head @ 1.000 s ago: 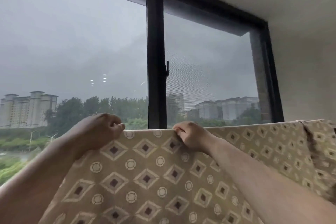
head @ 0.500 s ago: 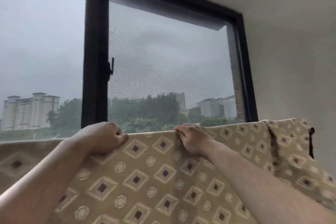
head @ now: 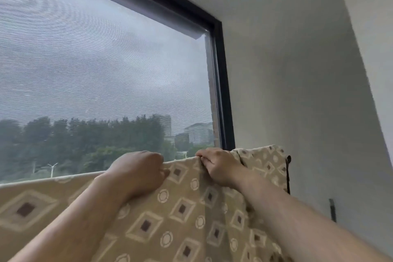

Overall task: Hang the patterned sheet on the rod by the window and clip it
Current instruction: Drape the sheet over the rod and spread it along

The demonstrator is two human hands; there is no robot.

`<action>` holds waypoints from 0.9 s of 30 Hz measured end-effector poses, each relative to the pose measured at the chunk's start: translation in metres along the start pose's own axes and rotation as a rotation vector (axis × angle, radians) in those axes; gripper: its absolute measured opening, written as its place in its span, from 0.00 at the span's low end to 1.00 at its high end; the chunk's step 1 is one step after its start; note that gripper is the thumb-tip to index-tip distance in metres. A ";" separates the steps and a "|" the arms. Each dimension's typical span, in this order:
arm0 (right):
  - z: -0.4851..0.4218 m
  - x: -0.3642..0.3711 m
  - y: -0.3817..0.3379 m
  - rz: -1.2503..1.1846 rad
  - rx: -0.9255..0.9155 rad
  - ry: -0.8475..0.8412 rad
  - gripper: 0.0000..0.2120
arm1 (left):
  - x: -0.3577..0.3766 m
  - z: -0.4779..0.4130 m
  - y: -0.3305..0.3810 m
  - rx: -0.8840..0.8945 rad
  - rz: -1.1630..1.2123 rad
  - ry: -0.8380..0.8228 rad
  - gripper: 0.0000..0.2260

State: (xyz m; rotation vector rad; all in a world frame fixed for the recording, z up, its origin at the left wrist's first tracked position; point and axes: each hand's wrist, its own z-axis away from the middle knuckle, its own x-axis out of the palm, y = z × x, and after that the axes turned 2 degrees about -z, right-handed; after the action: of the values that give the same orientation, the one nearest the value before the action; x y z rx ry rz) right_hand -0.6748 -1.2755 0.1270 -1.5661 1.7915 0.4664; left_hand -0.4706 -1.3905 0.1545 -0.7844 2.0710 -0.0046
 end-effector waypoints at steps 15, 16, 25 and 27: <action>-0.015 -0.038 0.211 -0.132 0.081 0.091 0.15 | 0.034 -0.129 0.129 -0.050 -0.049 -0.091 0.18; -0.015 -0.040 0.232 -0.108 0.087 0.088 0.14 | 0.035 -0.134 0.136 -0.081 -0.054 -0.108 0.19; -0.039 -0.038 0.278 -0.339 -0.190 0.015 0.08 | 0.045 -0.124 0.134 -0.318 0.051 -0.058 0.25; -0.045 -0.041 0.279 -0.337 -0.236 0.012 0.06 | 0.039 -0.121 0.138 -0.342 0.093 -0.060 0.22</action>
State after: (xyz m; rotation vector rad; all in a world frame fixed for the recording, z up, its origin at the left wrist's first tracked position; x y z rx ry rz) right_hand -0.9550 -1.2197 0.1384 -1.9916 1.4801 0.5183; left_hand -0.6502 -1.3351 0.1583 -0.8788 2.0753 0.4300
